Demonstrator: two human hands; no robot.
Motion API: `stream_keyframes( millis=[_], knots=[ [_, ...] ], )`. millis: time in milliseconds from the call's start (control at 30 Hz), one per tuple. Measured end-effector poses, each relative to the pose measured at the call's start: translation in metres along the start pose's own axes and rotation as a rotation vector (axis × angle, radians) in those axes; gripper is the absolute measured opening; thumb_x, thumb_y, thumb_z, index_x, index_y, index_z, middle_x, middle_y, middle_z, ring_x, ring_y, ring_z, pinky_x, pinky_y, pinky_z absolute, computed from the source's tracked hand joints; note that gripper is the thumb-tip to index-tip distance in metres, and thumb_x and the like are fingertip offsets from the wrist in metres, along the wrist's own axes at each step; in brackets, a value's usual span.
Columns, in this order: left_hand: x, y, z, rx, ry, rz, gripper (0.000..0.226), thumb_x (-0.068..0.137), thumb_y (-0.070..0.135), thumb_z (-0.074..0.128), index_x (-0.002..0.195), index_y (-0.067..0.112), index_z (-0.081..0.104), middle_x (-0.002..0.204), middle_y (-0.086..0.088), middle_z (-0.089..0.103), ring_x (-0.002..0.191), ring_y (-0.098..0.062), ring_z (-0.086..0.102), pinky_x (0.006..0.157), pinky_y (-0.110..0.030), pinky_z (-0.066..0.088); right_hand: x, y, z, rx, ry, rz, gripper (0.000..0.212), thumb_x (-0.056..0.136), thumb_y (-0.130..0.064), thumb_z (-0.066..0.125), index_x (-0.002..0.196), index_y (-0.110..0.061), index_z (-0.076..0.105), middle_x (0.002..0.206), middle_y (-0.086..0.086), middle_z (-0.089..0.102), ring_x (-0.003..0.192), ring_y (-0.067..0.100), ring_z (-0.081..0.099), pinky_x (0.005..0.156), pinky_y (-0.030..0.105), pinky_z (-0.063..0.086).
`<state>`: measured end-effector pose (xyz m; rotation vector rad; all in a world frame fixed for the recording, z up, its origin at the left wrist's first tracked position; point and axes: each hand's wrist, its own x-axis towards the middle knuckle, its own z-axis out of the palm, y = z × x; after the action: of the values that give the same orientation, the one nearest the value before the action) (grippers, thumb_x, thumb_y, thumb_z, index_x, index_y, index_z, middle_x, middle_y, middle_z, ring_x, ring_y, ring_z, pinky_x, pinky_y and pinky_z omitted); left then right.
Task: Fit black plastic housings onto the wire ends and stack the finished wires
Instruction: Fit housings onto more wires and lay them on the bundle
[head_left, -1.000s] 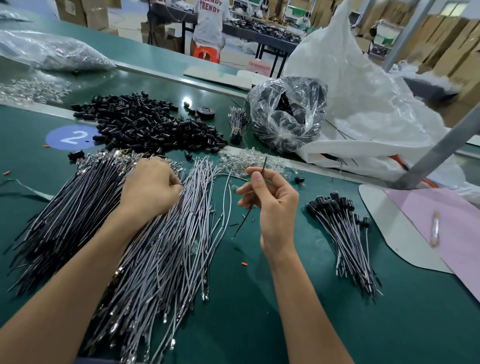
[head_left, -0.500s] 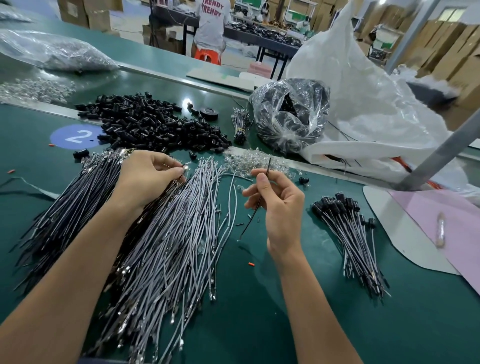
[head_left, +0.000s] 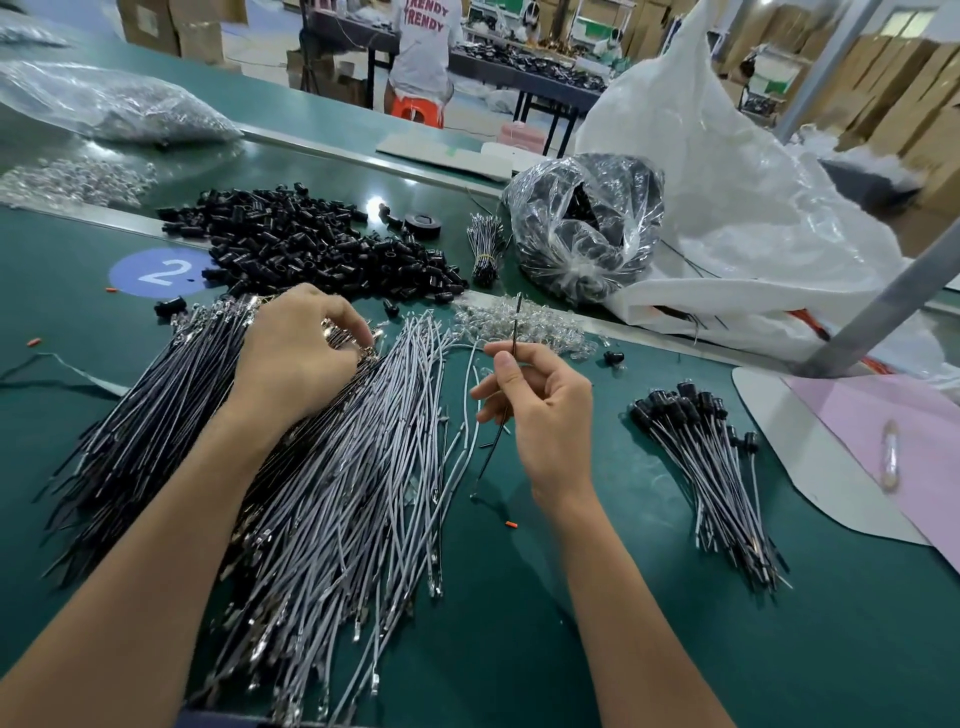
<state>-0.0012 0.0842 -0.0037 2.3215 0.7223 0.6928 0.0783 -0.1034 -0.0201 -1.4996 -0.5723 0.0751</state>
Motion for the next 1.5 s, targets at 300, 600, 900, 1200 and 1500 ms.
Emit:
stream_keyframes(
  millis=[300,600,900,1200,1500],
  knots=[
    [-0.002,0.003,-0.005,0.283,-0.380,0.018,0.018,0.069,0.042,0.085,0.065,0.034,0.069,0.069,0.017,0.064,0.070,0.001,0.057,0.072,-0.028,0.046,-0.001,0.001,0.000,-0.049,-0.007,-0.022,0.013,0.098,-0.008,0.057,0.094,-0.012,0.069,0.066,0.006,0.070,0.053,0.017,0.062,0.054,0.023,0.050],
    [0.001,0.001,-0.005,-0.252,-0.256,-0.113,0.007,0.083,0.015,0.076,0.081,0.021,0.072,0.067,0.004,0.073,0.066,-0.003,0.068,0.061,-0.012,0.042,-0.003,-0.001,0.001,-0.086,0.044,-0.059,0.016,0.097,-0.010,0.058,0.091,-0.018,0.071,0.073,0.005,0.073,0.059,0.016,0.063,0.055,0.022,0.047],
    [0.002,0.030,-0.018,-0.920,-0.314,-0.176,0.010,0.079,0.011,0.069,0.086,0.013,0.076,0.086,-0.009,0.076,0.054,-0.004,0.056,0.046,-0.011,0.042,0.002,-0.012,0.006,-0.021,0.076,-0.066,0.018,0.086,-0.007,0.073,0.101,-0.016,0.076,0.092,0.012,0.073,0.088,0.035,0.067,0.083,0.044,0.056],
    [0.003,0.079,0.001,-1.157,-0.288,-0.058,0.021,0.069,0.015,0.072,0.087,0.006,0.072,0.081,-0.010,0.075,0.067,-0.015,0.071,0.052,-0.018,0.052,0.024,-0.029,-0.004,0.000,0.019,-0.117,0.016,0.078,-0.008,0.080,0.081,-0.023,0.076,0.077,0.001,0.076,0.073,0.016,0.069,0.073,0.035,0.058],
    [-0.010,0.091,0.023,-1.323,-0.375,-0.176,0.008,0.081,0.004,0.068,0.089,0.005,0.068,0.087,-0.013,0.076,0.063,-0.015,0.071,0.047,-0.018,0.050,0.029,-0.022,-0.024,-0.065,-0.018,-0.121,0.007,0.085,-0.006,0.073,0.087,-0.012,0.075,0.077,0.004,0.075,0.070,0.015,0.069,0.069,0.030,0.057]
  ],
)
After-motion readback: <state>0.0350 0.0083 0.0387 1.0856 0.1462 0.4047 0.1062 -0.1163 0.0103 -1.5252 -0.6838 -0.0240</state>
